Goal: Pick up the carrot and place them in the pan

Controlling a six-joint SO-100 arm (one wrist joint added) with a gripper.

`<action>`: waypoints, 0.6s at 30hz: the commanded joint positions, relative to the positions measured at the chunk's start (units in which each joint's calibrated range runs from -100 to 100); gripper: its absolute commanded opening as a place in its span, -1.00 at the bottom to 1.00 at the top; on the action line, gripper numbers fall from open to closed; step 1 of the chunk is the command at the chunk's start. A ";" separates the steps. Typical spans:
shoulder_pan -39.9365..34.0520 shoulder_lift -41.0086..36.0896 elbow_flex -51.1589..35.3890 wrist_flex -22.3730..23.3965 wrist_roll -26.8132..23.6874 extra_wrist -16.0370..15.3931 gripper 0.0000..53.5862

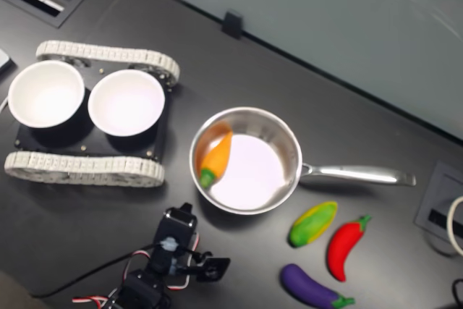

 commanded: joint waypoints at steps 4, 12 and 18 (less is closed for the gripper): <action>1.36 -0.66 -0.19 -0.49 0.34 0.76 -1.00; 1.59 -0.66 -0.19 -0.41 0.29 0.76 -1.00; 1.71 -0.66 -0.19 -0.41 0.54 0.76 -1.00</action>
